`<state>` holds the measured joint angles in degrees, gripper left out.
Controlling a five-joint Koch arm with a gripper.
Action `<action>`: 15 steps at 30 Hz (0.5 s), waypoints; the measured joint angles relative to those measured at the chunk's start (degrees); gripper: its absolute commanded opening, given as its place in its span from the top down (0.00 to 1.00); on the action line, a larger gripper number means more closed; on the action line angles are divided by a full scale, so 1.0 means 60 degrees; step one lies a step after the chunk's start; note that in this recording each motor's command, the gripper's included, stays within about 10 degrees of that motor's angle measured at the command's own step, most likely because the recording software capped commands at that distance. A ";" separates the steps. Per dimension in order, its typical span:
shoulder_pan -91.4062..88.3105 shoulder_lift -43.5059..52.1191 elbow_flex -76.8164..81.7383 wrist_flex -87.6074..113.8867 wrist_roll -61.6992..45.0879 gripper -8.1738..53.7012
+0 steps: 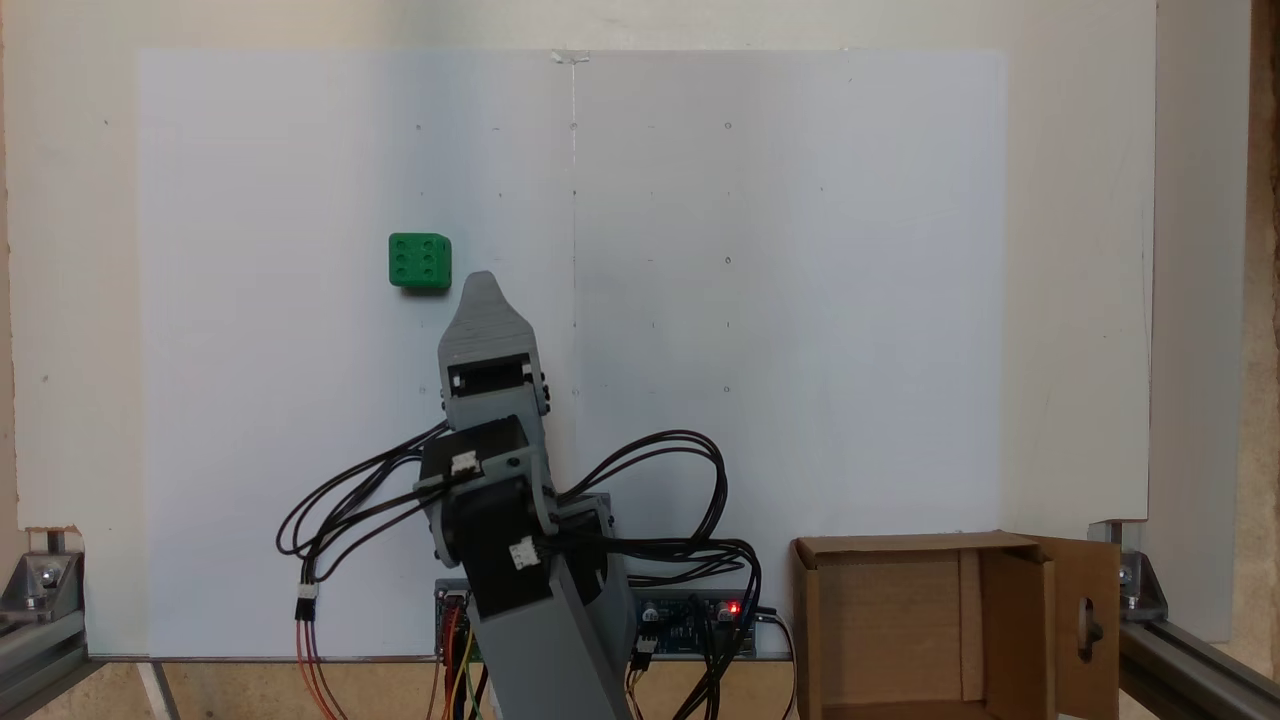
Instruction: Grasp a green dice and put it in the bin.
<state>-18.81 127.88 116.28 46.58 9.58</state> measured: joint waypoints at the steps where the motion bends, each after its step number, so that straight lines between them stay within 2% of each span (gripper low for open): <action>1: -0.0103 -0.0205 -0.0366 0.0571 0.0132 0.17; 5: -0.0146 -0.1143 -0.1172 0.2139 0.0366 0.17; 15: -0.0864 -0.2607 -0.2827 0.2271 0.0952 0.17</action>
<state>-23.99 112.24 99.32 60.21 15.29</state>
